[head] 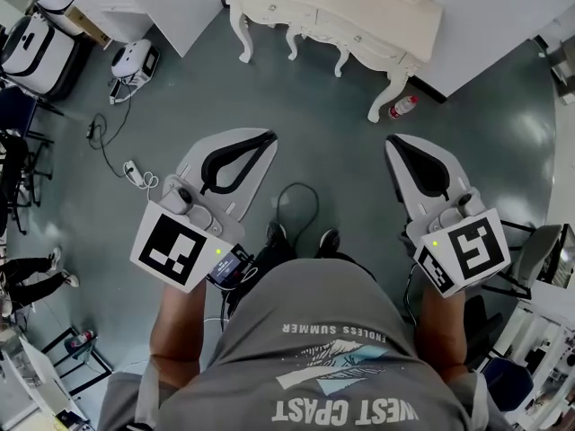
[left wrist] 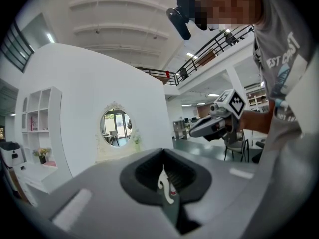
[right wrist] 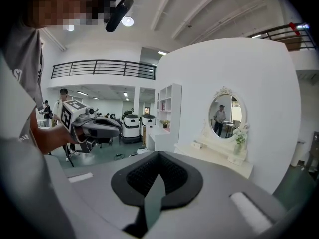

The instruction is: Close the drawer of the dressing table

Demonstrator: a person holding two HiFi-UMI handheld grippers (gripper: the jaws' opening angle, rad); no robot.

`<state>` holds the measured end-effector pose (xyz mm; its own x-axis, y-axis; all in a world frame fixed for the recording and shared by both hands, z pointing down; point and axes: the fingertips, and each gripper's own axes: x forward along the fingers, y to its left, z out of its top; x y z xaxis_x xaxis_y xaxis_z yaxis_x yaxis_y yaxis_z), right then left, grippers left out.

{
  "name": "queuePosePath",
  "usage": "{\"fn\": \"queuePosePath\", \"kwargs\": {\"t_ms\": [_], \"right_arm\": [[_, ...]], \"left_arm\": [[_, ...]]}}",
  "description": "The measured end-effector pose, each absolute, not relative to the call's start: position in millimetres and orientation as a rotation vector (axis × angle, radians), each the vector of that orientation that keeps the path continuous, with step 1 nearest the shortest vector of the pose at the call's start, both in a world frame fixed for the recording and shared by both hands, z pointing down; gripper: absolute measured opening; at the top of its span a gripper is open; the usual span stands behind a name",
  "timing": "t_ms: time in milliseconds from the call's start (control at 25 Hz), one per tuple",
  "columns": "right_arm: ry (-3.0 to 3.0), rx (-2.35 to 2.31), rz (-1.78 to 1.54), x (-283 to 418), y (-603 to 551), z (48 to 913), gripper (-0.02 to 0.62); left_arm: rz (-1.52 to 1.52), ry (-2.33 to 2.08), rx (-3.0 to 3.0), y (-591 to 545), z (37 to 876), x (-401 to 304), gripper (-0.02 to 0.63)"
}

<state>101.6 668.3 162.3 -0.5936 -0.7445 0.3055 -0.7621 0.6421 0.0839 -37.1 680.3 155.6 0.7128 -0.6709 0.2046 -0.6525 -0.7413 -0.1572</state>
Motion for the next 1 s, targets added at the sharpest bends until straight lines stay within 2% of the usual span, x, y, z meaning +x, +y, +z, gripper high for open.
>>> {"fn": "queuePosePath", "kwargs": {"t_ms": [240, 600, 1000], "right_arm": [[-2.530, 1.257, 0.081, 88.8, 661.1, 162.7, 0.021], [-2.499, 1.312, 0.038, 57.7, 647.9, 155.1, 0.002], [-2.545, 1.237, 0.055, 68.4, 581.0, 169.1, 0.002]], "left_arm": [[-0.363, 1.074, -2.858, 672.3, 160.5, -55.1, 0.003], [-0.315, 1.014, -2.876, 658.0, 160.2, -85.1, 0.003], [-0.365, 1.090, -2.867, 602.1, 173.4, -74.1, 0.002]]}}
